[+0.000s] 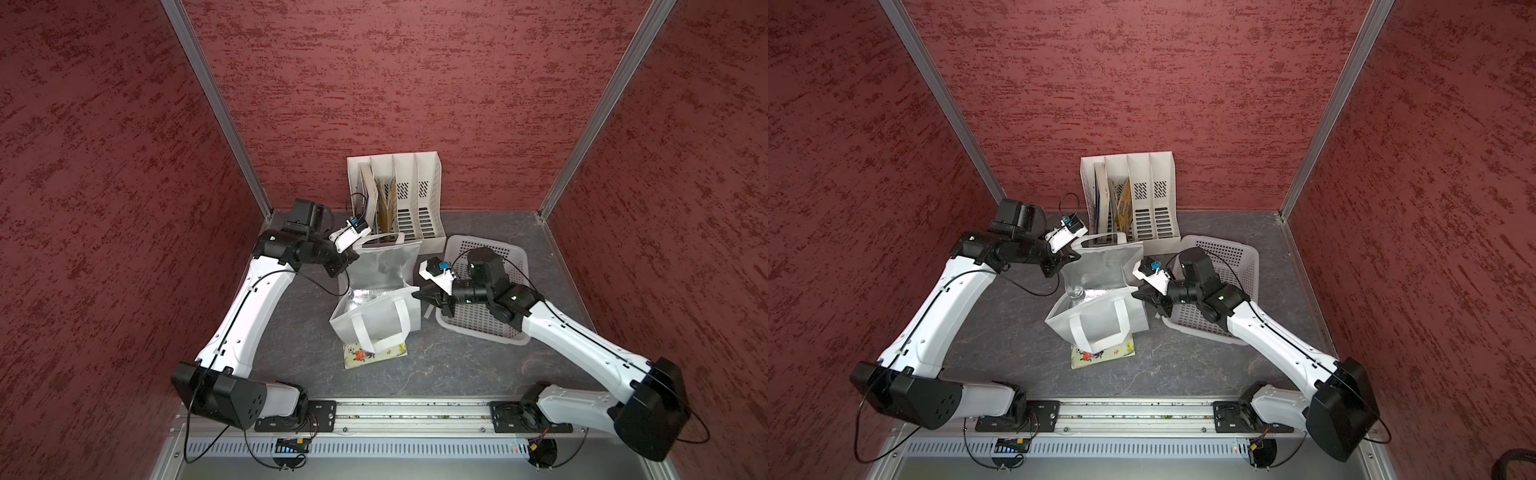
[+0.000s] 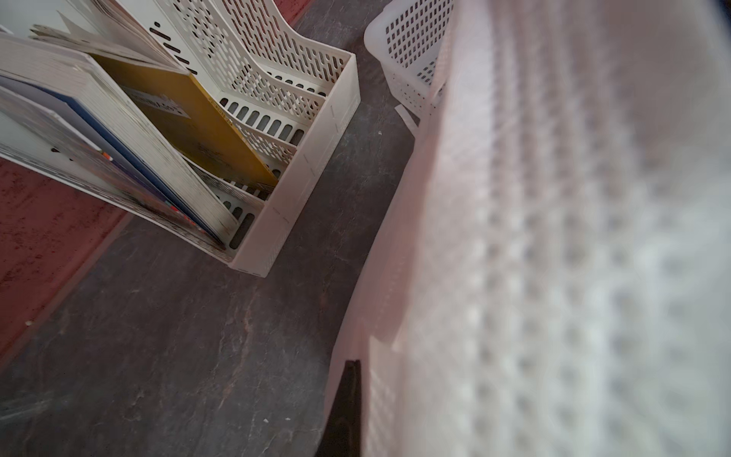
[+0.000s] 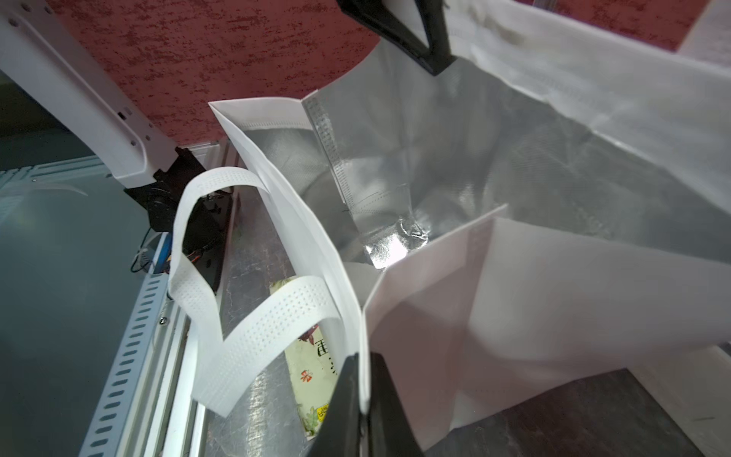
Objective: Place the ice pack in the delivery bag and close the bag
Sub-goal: Close the delivery bag at the center of the board.
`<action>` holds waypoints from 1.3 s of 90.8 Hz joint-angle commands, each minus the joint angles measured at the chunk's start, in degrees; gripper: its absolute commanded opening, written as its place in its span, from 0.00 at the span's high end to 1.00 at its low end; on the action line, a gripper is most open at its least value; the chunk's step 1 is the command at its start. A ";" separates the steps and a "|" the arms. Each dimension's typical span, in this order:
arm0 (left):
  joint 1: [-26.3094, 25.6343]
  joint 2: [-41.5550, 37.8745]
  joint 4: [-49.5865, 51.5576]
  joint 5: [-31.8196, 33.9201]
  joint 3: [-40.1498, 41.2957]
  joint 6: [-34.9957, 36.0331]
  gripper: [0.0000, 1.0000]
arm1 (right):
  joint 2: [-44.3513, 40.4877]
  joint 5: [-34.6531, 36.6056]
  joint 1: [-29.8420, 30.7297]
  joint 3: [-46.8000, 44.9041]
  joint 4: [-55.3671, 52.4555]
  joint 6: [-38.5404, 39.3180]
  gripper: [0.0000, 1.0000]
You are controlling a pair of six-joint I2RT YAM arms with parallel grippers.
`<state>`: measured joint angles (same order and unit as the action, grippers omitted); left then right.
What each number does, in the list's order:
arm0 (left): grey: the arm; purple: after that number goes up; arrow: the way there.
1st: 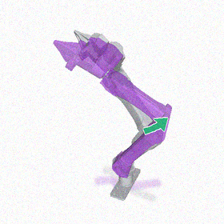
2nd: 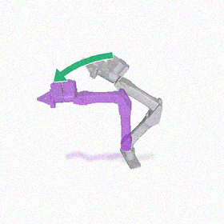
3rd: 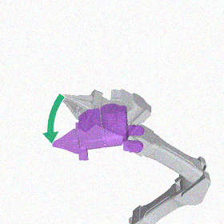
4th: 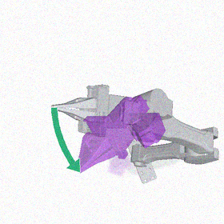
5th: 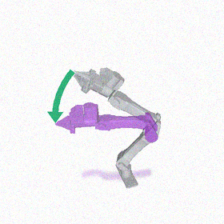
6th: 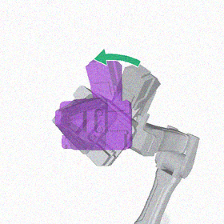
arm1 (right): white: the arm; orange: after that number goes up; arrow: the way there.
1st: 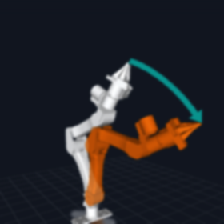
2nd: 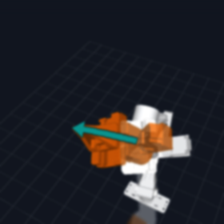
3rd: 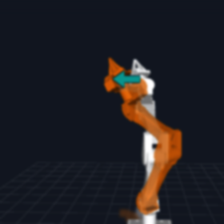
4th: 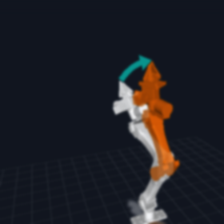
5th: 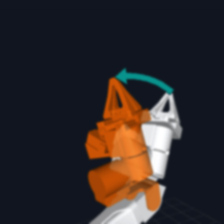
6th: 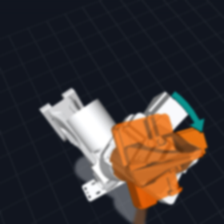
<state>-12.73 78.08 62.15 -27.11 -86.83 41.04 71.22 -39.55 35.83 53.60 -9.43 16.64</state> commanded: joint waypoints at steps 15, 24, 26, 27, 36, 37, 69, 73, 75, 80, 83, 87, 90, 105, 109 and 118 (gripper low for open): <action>1.34 -4.09 3.61 -8.11 3.85 0.87 1.00 | 6.58 11.09 -0.24 3.00 11.47 -15.82 1.00; 1.89 -4.64 3.74 -7.10 3.94 0.73 1.00 | 6.79 14.54 -1.39 2.52 13.23 -19.49 1.00; 1.91 -4.68 3.76 -7.06 3.94 0.72 1.00 | 6.64 14.97 -1.54 2.24 14.05 -20.19 1.00; 1.92 -4.64 3.76 -7.02 3.90 0.67 1.00 | 6.47 15.13 -1.63 2.09 14.42 -20.44 1.00; 1.88 -4.33 3.89 -8.71 3.54 -0.13 0.94 | 5.88 14.79 -1.86 1.05 17.20 -23.02 1.00; 1.86 -4.29 3.96 -9.04 3.48 -0.28 0.93 | 5.92 14.73 -1.84 1.01 17.53 -23.39 1.00; -1.24 2.07 5.31 -11.03 2.01 -2.44 1.00 | 6.43 16.40 2.99 0.48 23.16 -28.57 1.00; -1.06 2.00 4.67 -9.14 0.77 -2.51 1.00 | 3.32 17.13 3.17 -0.68 24.57 -28.89 1.00; -0.78 1.94 4.89 -9.06 -0.47 -2.62 1.00 | 1.77 17.25 3.21 -1.11 24.49 -29.17 1.00; 0.32 1.20 5.85 -12.48 -5.85 -4.00 1.00 | -4.13 18.00 3.61 -0.74 23.14 -30.43 1.00; 1.22 -0.08 5.24 -15.17 -9.09 -6.00 1.00 | -7.01 19.74 4.21 -0.38 22.11 -30.98 1.00; 2.79 -2.38 0.66 -18.39 -10.27 -9.00 1.00 | -9.00 24.33 4.44 -0.77 19.10 -32.50 1.00; 4.61 -3.99 -3.59 -19.99 -8.86 -11.17 1.00 | -9.44 27.58 4.06 -2.00 15.27 -33.17 1.00; 5.21 3.29 -0.24 -20.37 -3.75 -7.02 1.00 | -4.66 22.95 2.02 -7.08 15.81 -40.08 1.00; 3.40 5.23 1.87 -21.21 -3.56 -5.59 1.00 | -3.85 23.50 2.95 -5.69 14.56 -39.00 1.00; 0.53 8.52 6.12 -21.97 -3.96 -3.07 1.00 | -3.00 26.09 3.34 -5.05 12.31 -38.10 1.00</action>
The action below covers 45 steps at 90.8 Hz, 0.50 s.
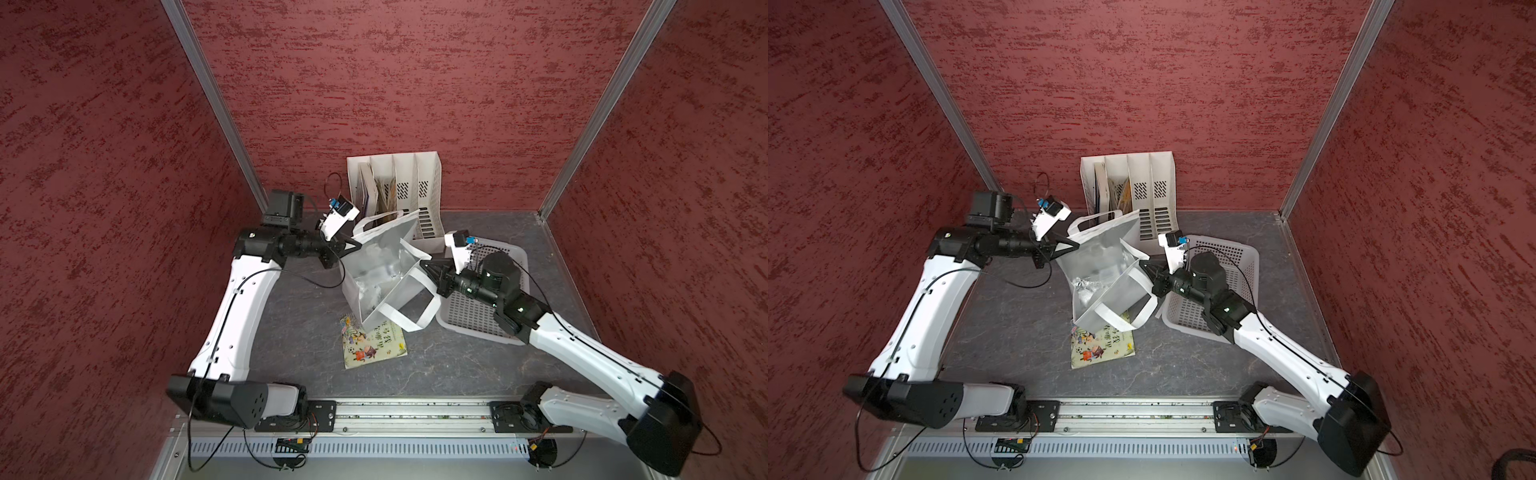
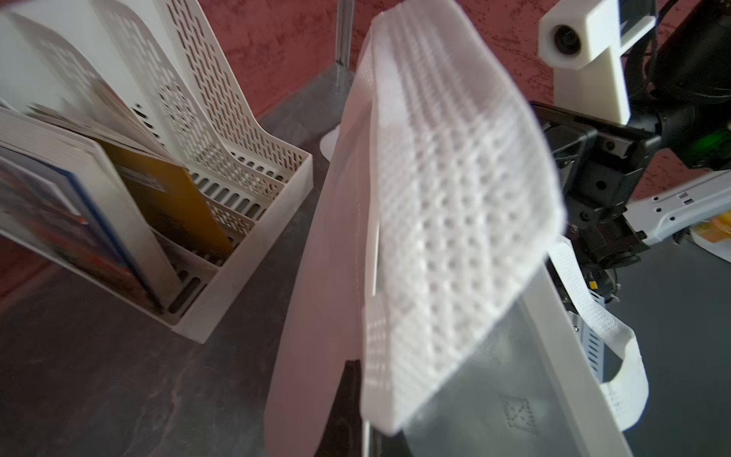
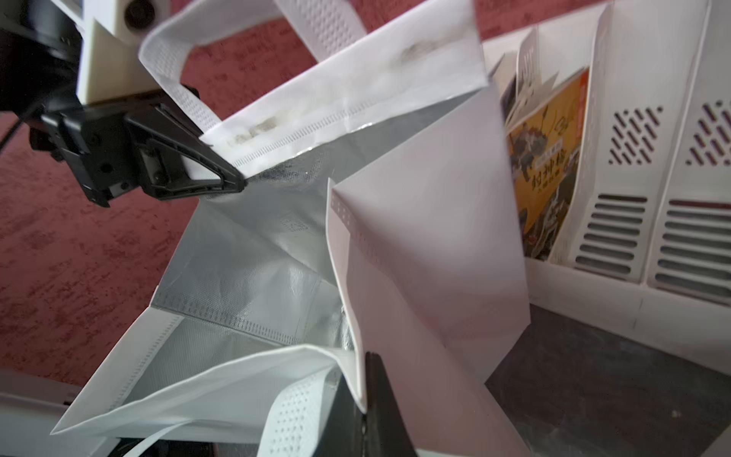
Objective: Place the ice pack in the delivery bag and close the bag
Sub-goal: Close the delivery bag at the center of the board.
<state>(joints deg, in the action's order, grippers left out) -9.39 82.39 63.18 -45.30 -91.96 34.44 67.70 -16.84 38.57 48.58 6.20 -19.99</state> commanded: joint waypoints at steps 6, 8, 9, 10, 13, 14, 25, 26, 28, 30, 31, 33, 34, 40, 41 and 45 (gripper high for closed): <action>-3.34 4.69 5.50 -4.29 1.80 4.19 1.00 | 1.53 6.75 0.62 0.01 -5.52 -3.22 1.00; -3.35 4.66 5.36 -4.96 2.08 4.22 1.00 | 2.01 7.70 0.63 -0.04 -6.03 -3.90 1.00; -3.35 4.64 5.33 -5.32 2.28 4.23 1.00 | 2.22 8.23 0.63 -0.01 -6.24 -4.35 1.00; -3.40 4.68 5.35 -5.81 2.47 4.23 1.00 | 2.42 8.80 0.68 -0.04 -6.48 -5.01 1.00; -3.50 4.61 5.53 -6.88 3.08 4.24 1.00 | 3.08 10.92 0.64 0.05 -7.86 -7.14 1.00; -3.65 4.57 5.54 -7.07 3.45 4.24 1.00 | 3.29 11.64 0.64 0.04 -8.17 -7.60 1.00; -4.15 1.98 5.89 -5.97 8.95 4.36 1.00 | 3.09 15.83 0.55 -1.45 -6.48 -7.54 1.00; -4.10 1.63 5.81 -5.78 9.50 4.39 1.00 | 3.07 15.90 0.50 -1.55 -6.29 -7.27 1.00; -4.07 0.84 5.59 -5.42 10.77 4.27 1.00 | 3.17 16.01 0.31 -1.60 -6.00 -6.43 1.00; -4.13 0.01 5.19 -5.17 11.85 4.20 1.00 | 3.47 15.86 0.00 -1.46 -5.77 -5.75 1.00; -4.09 -0.32 5.06 -5.07 12.36 4.18 1.00 | 3.57 15.56 -0.12 -1.42 -5.55 -5.45 1.00; -4.07 -0.90 4.77 -5.00 13.15 4.00 1.00 | 4.12 14.59 -0.43 -1.26 -4.85 -4.63 1.00; -4.06 -1.08 4.68 -4.99 13.45 3.90 1.00 | 4.38 14.04 -0.65 -1.19 -4.51 -4.36 1.00; -4.08 -1.54 4.82 -5.70 13.62 3.39 0.99 | 6.27 11.59 -1.20 -0.57 -2.08 -1.99 1.00; -4.07 -1.45 4.88 -5.86 13.46 3.24 0.98 | 6.55 11.05 -1.21 -0.49 -1.55 -1.59 1.00; -4.33 -0.75 5.31 -6.59 12.51 2.75 0.95 | 7.66 8.65 -1.22 0.04 0.57 -0.11 1.00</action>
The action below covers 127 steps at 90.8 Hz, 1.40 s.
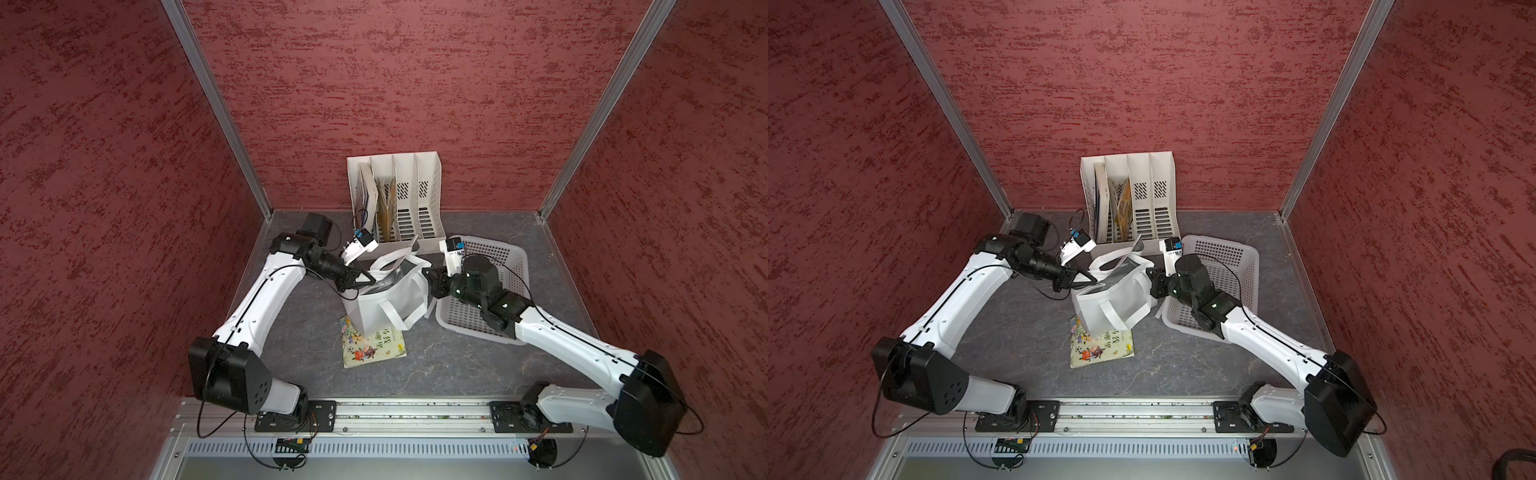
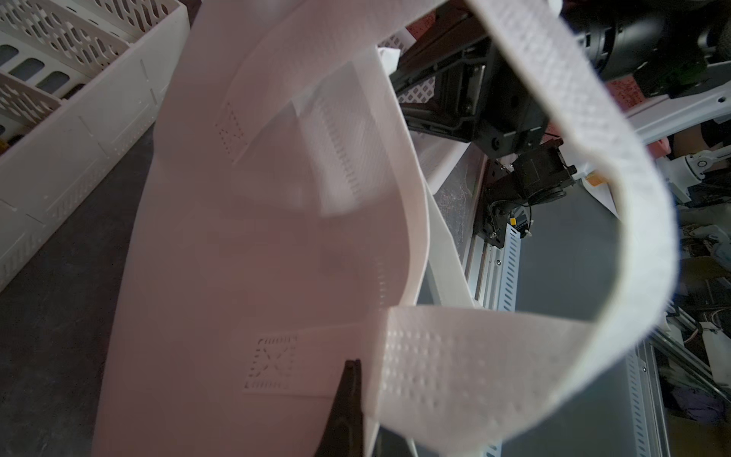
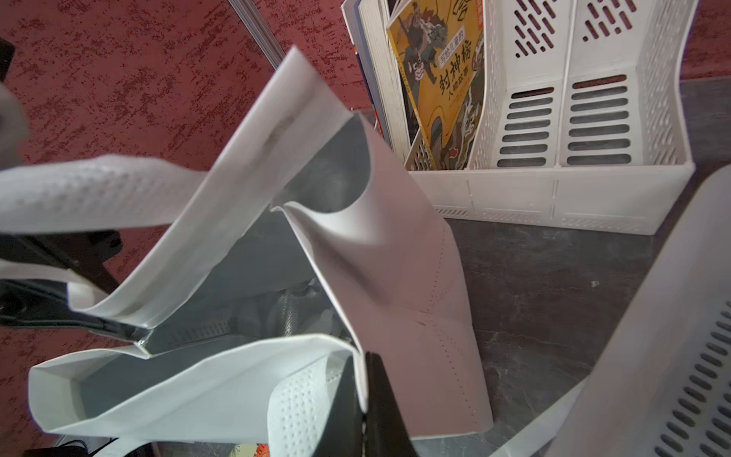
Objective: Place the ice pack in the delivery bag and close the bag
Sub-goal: Close the delivery bag at the center of the board.
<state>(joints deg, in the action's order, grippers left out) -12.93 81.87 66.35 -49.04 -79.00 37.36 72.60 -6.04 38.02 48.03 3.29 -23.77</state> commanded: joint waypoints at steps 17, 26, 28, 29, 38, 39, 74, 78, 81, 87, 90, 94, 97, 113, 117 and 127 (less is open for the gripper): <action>-2.27 4.91 4.01 -4.74 -5.66 -2.79 0.74 | 6.68 -10.09 -0.67 2.74 9.11 7.74 1.00; -2.12 5.36 5.17 -3.52 -6.82 -3.34 0.53 | 7.14 -12.34 -0.68 2.91 9.84 10.10 1.00; -2.00 5.20 5.19 -3.54 -6.90 -3.68 0.48 | 7.19 -12.99 -0.67 3.00 9.75 10.53 1.00; -1.96 5.13 5.19 -3.58 -6.97 -3.87 0.46 | 7.20 -13.27 -0.67 3.02 9.69 10.73 1.00; -1.71 4.75 4.97 -3.95 -7.58 -6.44 0.21 | 6.94 -13.90 -0.69 2.50 9.58 11.69 1.00; -1.73 4.77 4.91 -3.95 -7.62 -6.74 0.19 | 6.90 -13.86 -0.68 2.42 9.61 11.71 1.00; -4.82 -4.92 4.50 4.22 -0.12 -4.93 0.00 | 3.46 -3.32 -0.75 0.07 4.71 7.20 1.00; -4.75 -7.32 2.30 4.72 2.26 -4.14 0.00 | 3.55 -3.61 -0.75 -0.18 4.90 6.66 1.00; -4.73 -8.69 0.54 5.04 3.68 -3.78 0.00 | 3.72 -3.82 -0.75 -0.47 5.22 6.39 1.00; -4.56 -11.15 -2.26 5.52 5.71 -3.68 0.00 | 4.07 -4.16 -0.78 -0.72 5.78 5.99 1.00; -4.54 -11.54 -3.29 5.84 6.32 -3.74 0.00 | 4.19 -4.38 -0.76 -0.62 5.99 6.01 1.00; -4.71 -11.49 -3.89 6.61 6.81 -3.72 0.00 | 4.27 -4.77 -0.75 -0.51 6.31 5.99 1.00; -5.00 -11.32 -4.45 7.76 7.44 -3.83 0.00 | 4.37 -5.04 -0.75 -0.44 6.49 5.99 1.00; -6.76 -14.33 -16.07 20.02 15.55 -6.11 0.00 | 4.30 -6.28 -0.75 -0.51 8.37 5.34 1.00; -7.07 -15.21 -19.22 22.59 17.09 -6.96 0.00 | 4.20 -6.69 -0.75 -0.54 8.65 5.18 1.00; -7.30 -16.16 -24.69 26.68 19.27 -8.69 0.00 | 3.80 -7.55 -0.75 -0.70 9.31 5.26 1.00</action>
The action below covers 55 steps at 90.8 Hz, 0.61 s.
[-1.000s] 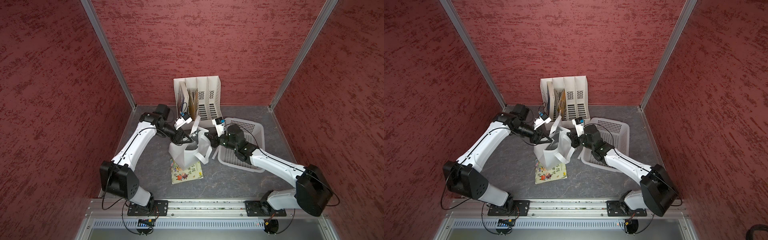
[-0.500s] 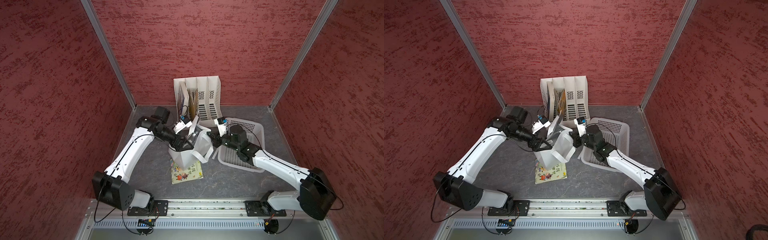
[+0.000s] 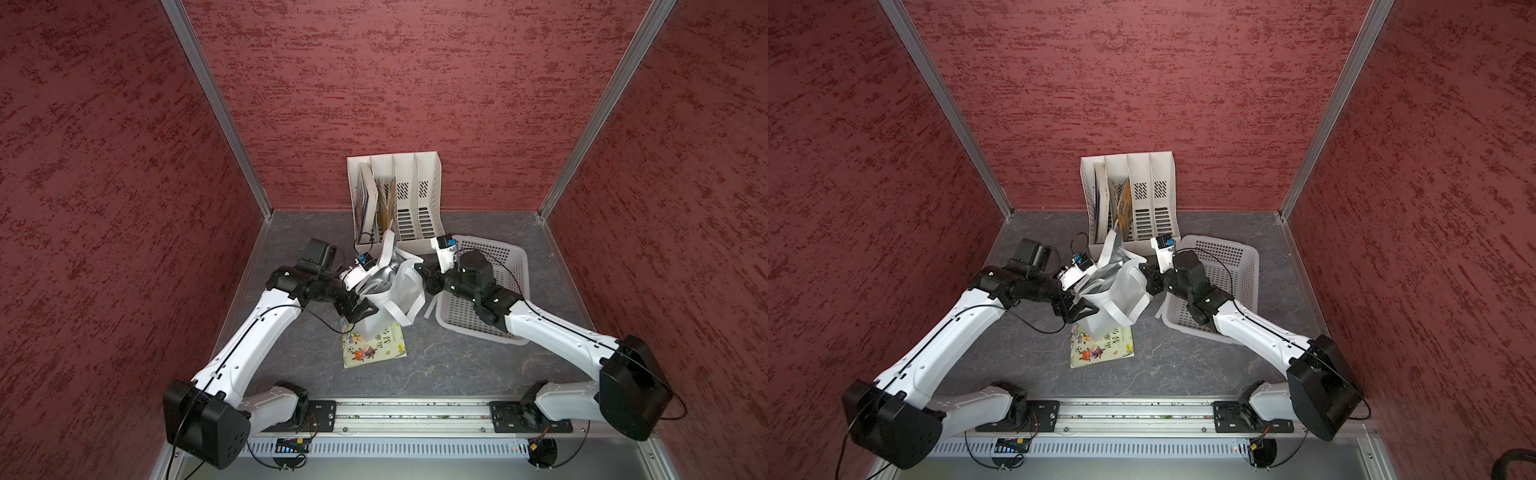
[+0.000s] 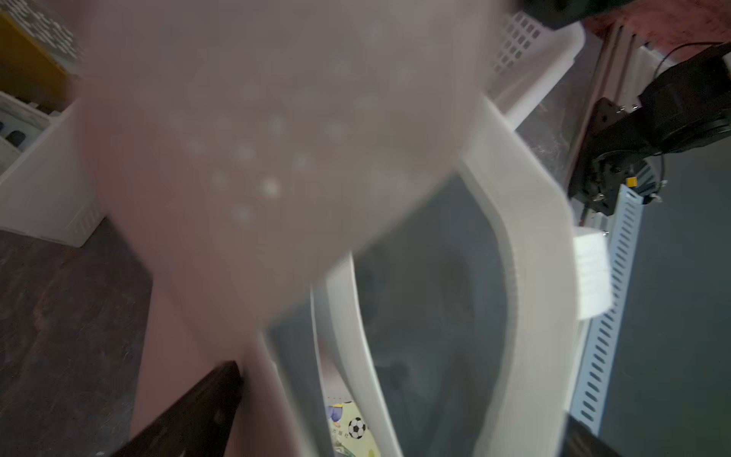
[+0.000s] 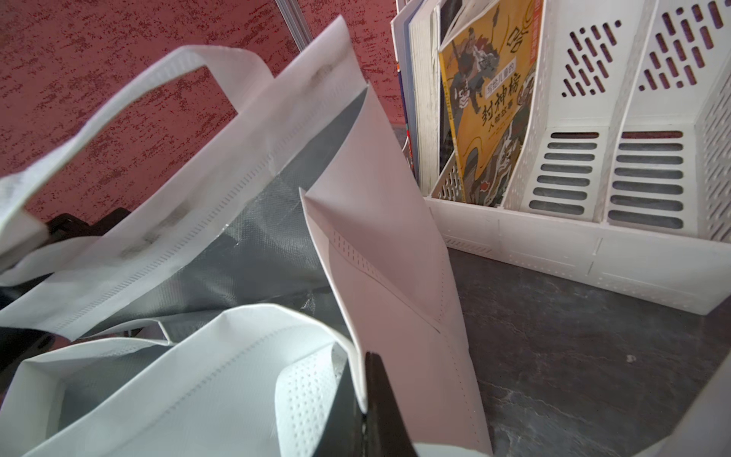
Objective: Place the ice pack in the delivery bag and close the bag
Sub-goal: Close the delivery bag at the center of the board.
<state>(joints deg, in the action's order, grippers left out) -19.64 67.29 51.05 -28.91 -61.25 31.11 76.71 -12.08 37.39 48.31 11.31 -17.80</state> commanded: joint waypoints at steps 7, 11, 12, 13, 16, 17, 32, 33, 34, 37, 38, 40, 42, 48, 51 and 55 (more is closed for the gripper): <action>-0.66 -1.72 -12.53 6.52 2.32 -4.23 0.00 | -0.50 -2.02 -0.12 -1.11 1.78 -0.56 1.00; -0.62 -1.59 -14.37 6.00 2.56 -5.29 0.00 | -0.52 -2.33 -0.10 -1.16 2.19 -0.47 1.00; -0.60 -1.57 -14.78 5.85 2.68 -5.54 0.00 | -0.51 -2.51 -0.11 -1.18 2.25 -0.47 1.00; -0.59 -1.56 -15.16 5.73 2.74 -5.89 0.00 | -0.55 -2.60 -0.12 -1.24 2.37 -0.43 1.00; -0.46 -1.42 -16.05 4.95 2.91 -6.66 0.00 | -0.59 -2.87 -0.12 -1.29 2.62 -0.41 1.00; -0.43 -1.35 -16.28 4.58 2.99 -6.93 0.00 | -0.59 -2.95 -0.12 -1.33 2.77 -0.44 1.00; 2.21 -0.72 -17.81 -2.69 5.28 -8.78 0.11 | -1.48 -2.55 -0.11 -2.35 3.48 -0.31 1.00; 2.66 -0.69 -17.86 -3.20 5.50 -8.96 0.12 | -1.56 -2.44 -0.07 -2.44 3.42 -0.31 1.00; 3.02 -0.77 -18.06 -3.76 5.73 -9.14 0.13 | -1.69 -2.30 -0.09 -2.48 3.35 -0.26 1.00; 4.54 -0.90 -18.60 -5.71 6.46 -9.70 0.17 | -1.95 -1.84 -0.06 -2.71 3.21 -0.06 1.00; 5.02 -1.05 -18.83 -6.33 6.79 -9.99 0.18 | -2.02 -1.74 -0.09 -2.83 3.20 0.04 1.00; 5.79 -1.27 -19.42 -7.54 7.36 -10.45 0.20 | -2.29 -1.53 -0.11 -3.02 3.11 0.11 1.00; 6.86 -1.47 -19.85 -8.84 7.86 -10.76 0.23 | -2.51 -1.23 -0.12 -3.26 3.04 0.13 1.00; 8.78 -1.99 -21.08 -12.03 9.05 -11.43 0.36 | -3.04 -0.90 -0.12 -3.64 2.89 0.18 1.00; 9.31 -2.06 -21.37 -13.27 9.32 -11.50 0.45 | -3.29 -0.89 -0.12 -3.78 2.80 0.22 1.00; 9.58 -1.88 -21.42 -14.72 9.47 -11.25 0.57 | -3.54 -1.12 -0.13 -3.93 2.84 0.15 1.00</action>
<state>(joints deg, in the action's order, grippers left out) -11.53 66.30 33.23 -36.58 -52.73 21.37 74.61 -12.80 37.28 45.28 13.74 -17.76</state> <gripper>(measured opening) 0.523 0.042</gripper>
